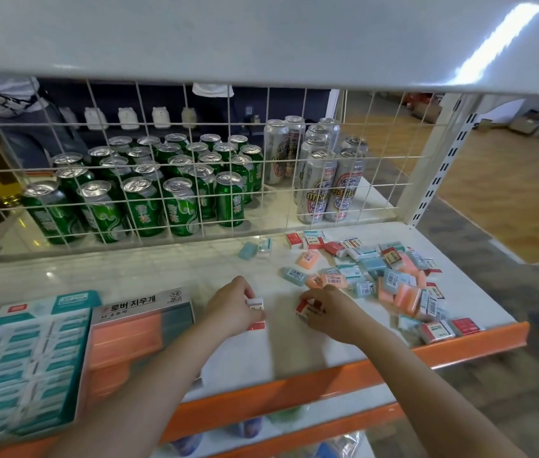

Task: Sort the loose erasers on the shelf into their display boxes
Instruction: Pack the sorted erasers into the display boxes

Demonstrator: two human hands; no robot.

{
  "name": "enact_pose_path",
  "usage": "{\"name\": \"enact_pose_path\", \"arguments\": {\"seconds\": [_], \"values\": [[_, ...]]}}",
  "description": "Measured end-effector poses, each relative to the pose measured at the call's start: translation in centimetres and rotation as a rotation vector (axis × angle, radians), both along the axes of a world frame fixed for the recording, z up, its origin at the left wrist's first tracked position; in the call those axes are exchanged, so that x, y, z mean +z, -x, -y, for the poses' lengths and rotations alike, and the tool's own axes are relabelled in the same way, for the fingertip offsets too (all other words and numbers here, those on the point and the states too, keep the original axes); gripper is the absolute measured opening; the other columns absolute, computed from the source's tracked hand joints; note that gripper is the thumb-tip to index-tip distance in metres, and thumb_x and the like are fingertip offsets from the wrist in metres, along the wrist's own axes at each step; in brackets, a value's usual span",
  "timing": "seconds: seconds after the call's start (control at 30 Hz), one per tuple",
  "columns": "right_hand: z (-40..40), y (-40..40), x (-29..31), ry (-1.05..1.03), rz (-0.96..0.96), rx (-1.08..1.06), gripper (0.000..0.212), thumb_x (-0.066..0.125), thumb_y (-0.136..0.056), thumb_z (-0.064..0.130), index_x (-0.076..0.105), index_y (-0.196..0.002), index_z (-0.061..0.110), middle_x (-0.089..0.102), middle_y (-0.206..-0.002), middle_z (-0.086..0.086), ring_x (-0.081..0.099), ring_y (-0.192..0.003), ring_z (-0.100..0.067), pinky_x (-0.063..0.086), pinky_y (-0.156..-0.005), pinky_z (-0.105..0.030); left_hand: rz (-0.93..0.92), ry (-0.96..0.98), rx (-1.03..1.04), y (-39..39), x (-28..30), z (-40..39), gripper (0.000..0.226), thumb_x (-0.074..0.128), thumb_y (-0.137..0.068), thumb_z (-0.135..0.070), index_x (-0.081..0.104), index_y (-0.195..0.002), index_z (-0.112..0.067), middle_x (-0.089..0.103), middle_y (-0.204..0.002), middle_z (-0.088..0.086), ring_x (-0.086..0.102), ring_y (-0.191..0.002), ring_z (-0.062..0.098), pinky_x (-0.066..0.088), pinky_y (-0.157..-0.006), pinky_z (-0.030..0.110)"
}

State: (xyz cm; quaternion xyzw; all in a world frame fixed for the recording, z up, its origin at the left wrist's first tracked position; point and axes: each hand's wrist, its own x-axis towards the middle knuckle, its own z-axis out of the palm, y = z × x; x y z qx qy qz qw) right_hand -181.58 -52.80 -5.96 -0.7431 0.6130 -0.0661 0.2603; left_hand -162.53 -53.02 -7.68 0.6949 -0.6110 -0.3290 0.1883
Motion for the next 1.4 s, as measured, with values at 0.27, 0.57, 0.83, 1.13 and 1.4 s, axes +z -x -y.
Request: {"name": "enact_pose_path", "arguments": {"seconds": [0.27,0.57,0.83,1.13,1.4], "values": [[0.3,-0.5,0.4,0.106,0.169,-0.11,0.017,0.06,-0.082,0.011,0.055,-0.095,0.019,0.052,-0.079,0.007,0.05,-0.073,-0.015,0.042,-0.06,-0.023,-0.228,0.076,0.075,-1.0,0.5,-0.6,0.019,0.061,-0.085,-0.009,0.056,-0.096,-0.023,0.061,-0.08,0.005,0.066,-0.079,0.026,0.041,-0.056,0.025],[-1.2,-0.6,1.7,0.069,0.834,-0.343,0.019,0.064,-0.081,-0.001,0.066,-0.082,0.019,0.062,-0.076,-0.004,0.055,-0.067,-0.015,0.047,-0.068,-0.026,-0.587,0.197,0.225,-0.9,1.6,-2.2,0.019,0.068,-0.08,-0.003,0.064,-0.079,-0.021,0.066,-0.083,0.003,0.061,-0.081,0.018,0.047,-0.076,0.027],[-3.4,-0.4,0.9,0.011,0.892,-0.411,0.025,0.06,-0.08,-0.01,0.063,-0.078,0.015,0.064,-0.073,-0.006,0.058,-0.073,-0.021,0.051,-0.075,-0.032,-0.672,0.148,0.255,0.1,0.9,-3.9,0.027,0.063,-0.08,0.008,0.061,-0.076,-0.018,0.061,-0.077,0.004,0.058,-0.073,0.016,0.052,-0.078,0.032],[-4.3,0.1,1.3,0.031,0.822,-0.352,0.023,0.062,-0.081,-0.005,0.061,-0.08,0.018,0.064,-0.075,-0.005,0.059,-0.073,-0.02,0.053,-0.08,-0.037,-0.589,0.178,0.222,0.2,1.4,-5.5,0.018,0.063,-0.082,0.004,0.063,-0.084,-0.013,0.064,-0.081,0.003,0.062,-0.084,0.022,0.052,-0.085,0.037],[-3.7,-1.0,1.7,0.035,0.813,-0.279,0.025,0.063,-0.079,-0.006,0.061,-0.079,0.019,0.062,-0.075,-0.003,0.058,-0.073,-0.019,0.053,-0.078,-0.036,-0.488,0.301,0.257,-0.7,2.1,-6.6,0.021,0.065,-0.081,0.001,0.062,-0.078,-0.02,0.061,-0.077,-0.007,0.057,-0.073,0.006,0.046,-0.069,0.017]]}}
